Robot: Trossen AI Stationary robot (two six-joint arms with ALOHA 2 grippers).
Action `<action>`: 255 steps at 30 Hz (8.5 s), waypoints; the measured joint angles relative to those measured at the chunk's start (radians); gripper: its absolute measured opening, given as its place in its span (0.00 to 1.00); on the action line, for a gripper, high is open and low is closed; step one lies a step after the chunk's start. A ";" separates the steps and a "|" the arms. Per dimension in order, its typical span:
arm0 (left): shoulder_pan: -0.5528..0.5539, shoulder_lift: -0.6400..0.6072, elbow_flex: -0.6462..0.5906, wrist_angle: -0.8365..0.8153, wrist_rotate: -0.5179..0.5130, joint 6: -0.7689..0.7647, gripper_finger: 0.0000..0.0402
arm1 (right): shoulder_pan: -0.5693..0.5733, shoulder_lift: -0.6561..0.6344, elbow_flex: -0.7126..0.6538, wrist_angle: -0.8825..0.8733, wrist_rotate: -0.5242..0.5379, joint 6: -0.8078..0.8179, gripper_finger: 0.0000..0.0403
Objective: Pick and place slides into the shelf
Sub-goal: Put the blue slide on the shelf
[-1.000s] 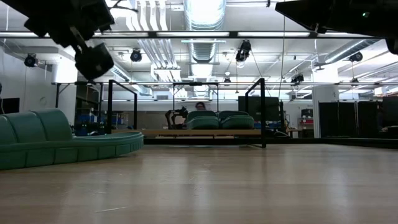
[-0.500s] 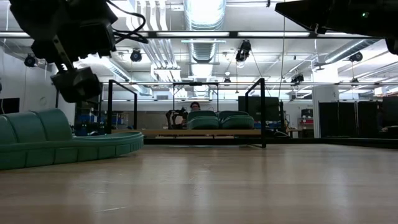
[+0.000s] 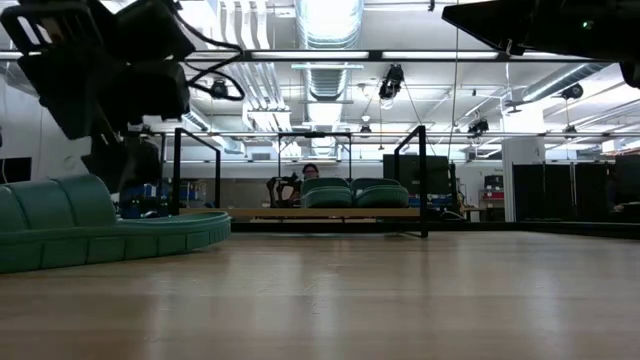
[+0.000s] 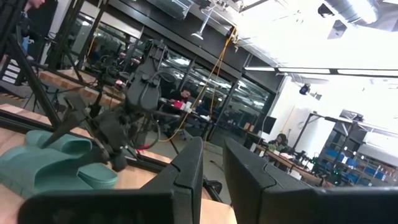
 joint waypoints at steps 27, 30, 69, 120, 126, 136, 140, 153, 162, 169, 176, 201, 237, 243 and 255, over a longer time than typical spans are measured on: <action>-0.024 0.144 0.000 -0.004 0.146 -0.004 0.66 | 0.000 0.000 -0.001 0.000 0.000 0.000 0.13; -0.024 0.143 0.000 -0.002 0.146 -0.005 0.66 | 0.000 0.000 -0.001 0.000 0.000 0.000 0.13; -0.024 0.156 0.006 -0.003 0.292 -0.106 0.02 | 0.000 0.000 -0.001 0.001 0.000 -0.001 0.13; 0.130 0.155 0.314 0.000 0.224 0.129 0.00 | 0.002 0.019 0.373 -0.812 -0.242 -0.276 0.35; 0.130 0.155 0.317 0.001 0.266 0.128 0.00 | 0.002 0.139 0.435 -0.810 -0.244 -0.396 0.46; 0.130 0.155 0.327 -0.002 0.271 0.127 0.00 | 0.002 0.485 0.639 -0.809 0.094 -0.610 0.56; 0.130 0.155 0.327 0.000 0.272 0.128 0.00 | 0.000 0.589 0.720 -0.827 0.141 -0.633 0.56; 0.130 0.154 0.329 0.006 0.293 0.128 0.00 | 0.000 0.712 0.874 -0.929 0.242 -0.633 0.56; 0.130 0.154 0.329 0.005 0.337 0.128 0.00 | -0.014 0.715 0.876 -0.939 0.196 -0.484 0.54; 0.130 0.154 0.329 0.005 0.337 0.128 0.00 | -0.020 0.715 0.879 -0.935 0.200 -0.489 0.46; 0.130 0.153 0.329 0.005 0.338 0.127 0.00 | -0.021 0.715 0.881 -0.938 0.201 -0.490 0.27; 0.131 0.120 0.328 -0.057 0.316 0.261 0.21 | -0.022 0.715 0.855 -0.949 0.205 -0.428 0.16; 0.138 -0.508 0.340 -0.328 -0.570 0.457 0.49 | -0.156 0.620 0.794 -0.900 0.202 -0.089 0.16; 0.132 -0.478 0.341 -0.337 -0.630 0.523 0.44 | -0.202 0.584 0.788 -0.908 0.218 -0.077 0.16; 0.032 -0.380 0.433 -0.340 -0.684 0.661 0.40 | -0.208 0.394 0.721 -1.133 0.263 0.032 0.16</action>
